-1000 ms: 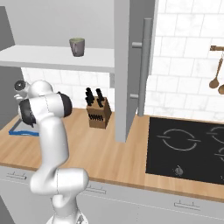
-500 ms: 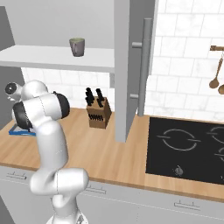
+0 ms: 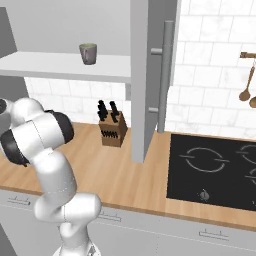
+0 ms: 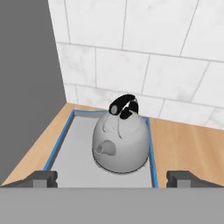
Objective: Pick the kettle from the counter and place it on the tray. Then pick the mug from the cabinet and place it on the tray. Then close the cabinet doors.
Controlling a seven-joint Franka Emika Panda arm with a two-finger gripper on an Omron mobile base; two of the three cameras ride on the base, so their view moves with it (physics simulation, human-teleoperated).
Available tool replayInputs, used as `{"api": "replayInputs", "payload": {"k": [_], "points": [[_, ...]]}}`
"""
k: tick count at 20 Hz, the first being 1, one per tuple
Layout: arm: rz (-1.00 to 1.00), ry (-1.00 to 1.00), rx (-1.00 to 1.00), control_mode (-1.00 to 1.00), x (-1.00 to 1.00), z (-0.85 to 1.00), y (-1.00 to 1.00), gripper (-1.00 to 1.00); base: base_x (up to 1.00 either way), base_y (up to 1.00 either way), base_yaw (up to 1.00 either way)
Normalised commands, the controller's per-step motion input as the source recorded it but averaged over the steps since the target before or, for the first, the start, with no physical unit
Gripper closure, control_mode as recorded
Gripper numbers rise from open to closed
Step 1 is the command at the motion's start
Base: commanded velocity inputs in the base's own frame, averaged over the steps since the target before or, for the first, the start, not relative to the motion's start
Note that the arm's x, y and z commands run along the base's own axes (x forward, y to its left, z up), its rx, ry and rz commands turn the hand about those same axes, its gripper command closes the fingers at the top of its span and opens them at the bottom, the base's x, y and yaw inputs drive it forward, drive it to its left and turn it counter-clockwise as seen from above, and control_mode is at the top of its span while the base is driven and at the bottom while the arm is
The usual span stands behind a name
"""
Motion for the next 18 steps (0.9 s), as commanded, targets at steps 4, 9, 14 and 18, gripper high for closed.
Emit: {"api": "replayInputs", "payload": {"k": [4, 9, 14, 18], "points": [[0.0, 0.01, 0.0, -1.0, -0.48, 0.6, -0.39, -1.0, 0.0, 0.0, 0.0], [-0.01, 0.01, 0.0, -1.0, -0.46, 0.64, -0.43, -1.0, 0.0, 0.0, 0.0], [-0.01, 0.03, 0.0, -1.0, -0.44, 0.68, -0.4, -1.0, 0.0, 0.0, 0.0], [-0.05, 0.0, 0.0, -1.0, -0.42, 0.66, -0.38, -1.0, 0.0, 0.0, 0.0]]}}
